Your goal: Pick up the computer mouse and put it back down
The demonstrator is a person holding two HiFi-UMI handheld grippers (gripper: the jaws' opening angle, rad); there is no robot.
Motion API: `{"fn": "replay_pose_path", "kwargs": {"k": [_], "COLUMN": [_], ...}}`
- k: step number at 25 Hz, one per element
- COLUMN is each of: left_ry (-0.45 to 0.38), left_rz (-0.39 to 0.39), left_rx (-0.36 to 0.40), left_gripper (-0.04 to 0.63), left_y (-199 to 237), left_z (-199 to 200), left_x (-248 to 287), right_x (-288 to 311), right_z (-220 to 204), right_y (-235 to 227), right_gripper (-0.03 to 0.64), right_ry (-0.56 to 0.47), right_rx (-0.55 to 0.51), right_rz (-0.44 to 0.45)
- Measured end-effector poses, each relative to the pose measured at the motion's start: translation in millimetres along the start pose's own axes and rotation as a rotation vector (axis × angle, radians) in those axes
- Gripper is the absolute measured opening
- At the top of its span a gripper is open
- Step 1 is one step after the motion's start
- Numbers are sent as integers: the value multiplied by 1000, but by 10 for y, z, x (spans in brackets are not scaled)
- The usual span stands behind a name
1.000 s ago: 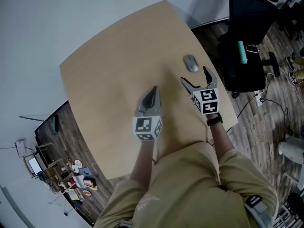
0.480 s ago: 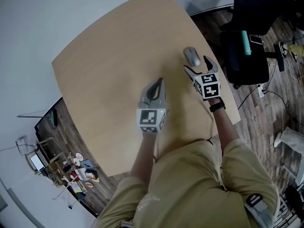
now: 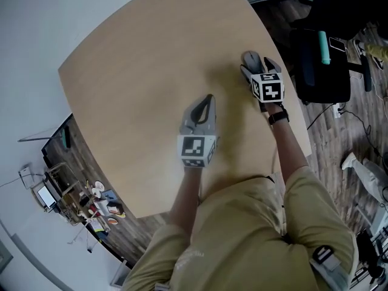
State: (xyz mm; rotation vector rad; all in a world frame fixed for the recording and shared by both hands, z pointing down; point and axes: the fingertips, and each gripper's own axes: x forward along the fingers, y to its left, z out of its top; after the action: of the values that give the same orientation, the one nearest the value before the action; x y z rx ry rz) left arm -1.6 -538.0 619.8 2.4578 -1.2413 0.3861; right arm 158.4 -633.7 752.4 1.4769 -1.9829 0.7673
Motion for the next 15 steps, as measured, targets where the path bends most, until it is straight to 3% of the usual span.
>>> {"fn": "replay_pose_path", "kwargs": {"k": [10,12,15], "left_ry": [12,16,15], "left_rz": [2,-3,-4], "left_rx": [-47,-50,-55], "left_gripper": [2,2,2], "left_y": [-7,-24,-54], "left_z": [-158,-177,-179], "left_x": [95,67,3], "right_x": [205,202,195], "right_z": [-224,-207,-201], "right_y": [-166,-149,-131], "right_gripper": [368,304,302], "right_ry": [83,78,79], "right_rx": [34,38,43], "right_rz": [-56,-64,-74]}}
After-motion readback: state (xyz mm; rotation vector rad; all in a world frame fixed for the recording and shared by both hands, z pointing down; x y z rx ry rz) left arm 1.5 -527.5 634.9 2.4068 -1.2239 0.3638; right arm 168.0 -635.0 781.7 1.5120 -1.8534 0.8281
